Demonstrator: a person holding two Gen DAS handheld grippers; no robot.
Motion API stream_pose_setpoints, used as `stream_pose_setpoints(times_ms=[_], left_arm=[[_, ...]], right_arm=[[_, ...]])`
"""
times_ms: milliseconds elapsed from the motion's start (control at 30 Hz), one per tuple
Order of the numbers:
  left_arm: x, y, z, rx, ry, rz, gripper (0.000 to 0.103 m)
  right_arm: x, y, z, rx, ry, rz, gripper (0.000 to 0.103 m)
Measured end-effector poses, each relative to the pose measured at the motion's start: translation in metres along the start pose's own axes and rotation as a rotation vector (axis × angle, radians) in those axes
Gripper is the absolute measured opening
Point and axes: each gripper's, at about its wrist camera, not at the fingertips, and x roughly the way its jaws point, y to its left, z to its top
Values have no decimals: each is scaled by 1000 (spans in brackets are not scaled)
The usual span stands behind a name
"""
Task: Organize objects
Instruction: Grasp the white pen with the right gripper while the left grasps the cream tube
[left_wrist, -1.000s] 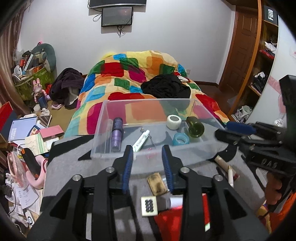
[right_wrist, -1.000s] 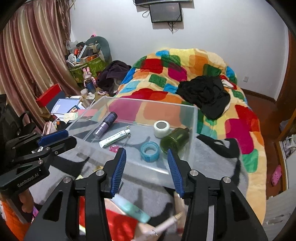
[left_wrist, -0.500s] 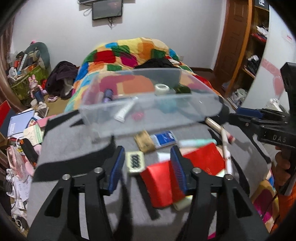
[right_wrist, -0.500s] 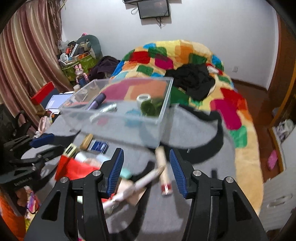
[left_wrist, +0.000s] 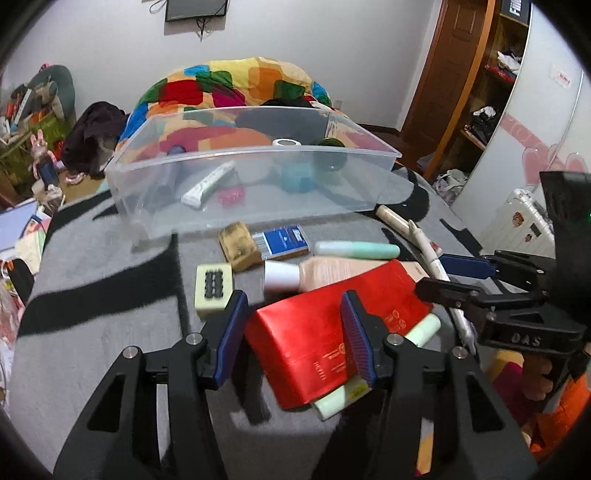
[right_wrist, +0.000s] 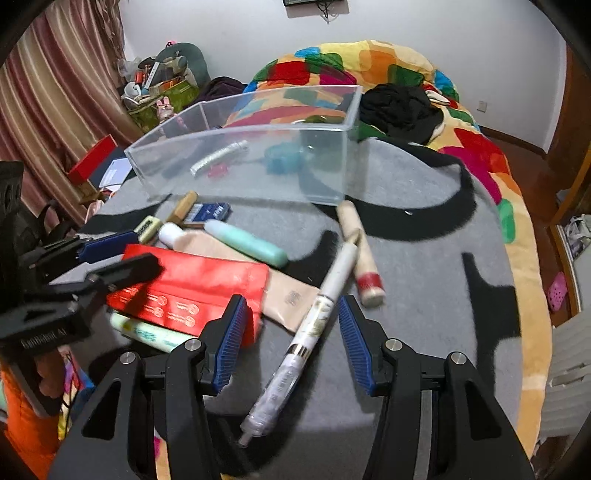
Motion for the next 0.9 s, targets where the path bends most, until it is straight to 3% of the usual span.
stream_pose_setpoints(times_ms=[167,300,500,633,733,900], left_arm=[[-17,-3,-19,10,0,-17,52],[-34,-6,-23,15,-21,43,52],[-52,-26,-17,76,-59,25,52],[-37,-52,-20,165,-13,-18,52],[-21,-61,-24,200,45,-41,51],[-12,-71,-18,259,76,-76,51]], right_arm=[[-6,-7,-11,-7,1,-38,45],[-8,-9,-17,-13,-2,-47,41],[-8,-9,-19,-22,-12,-41,22],[-10,-9,-20,-17,-16,-43,15],[-14,-10,-25,-20,-19,-34,13],[-23,-11,-37,-41,-19,-21,13]])
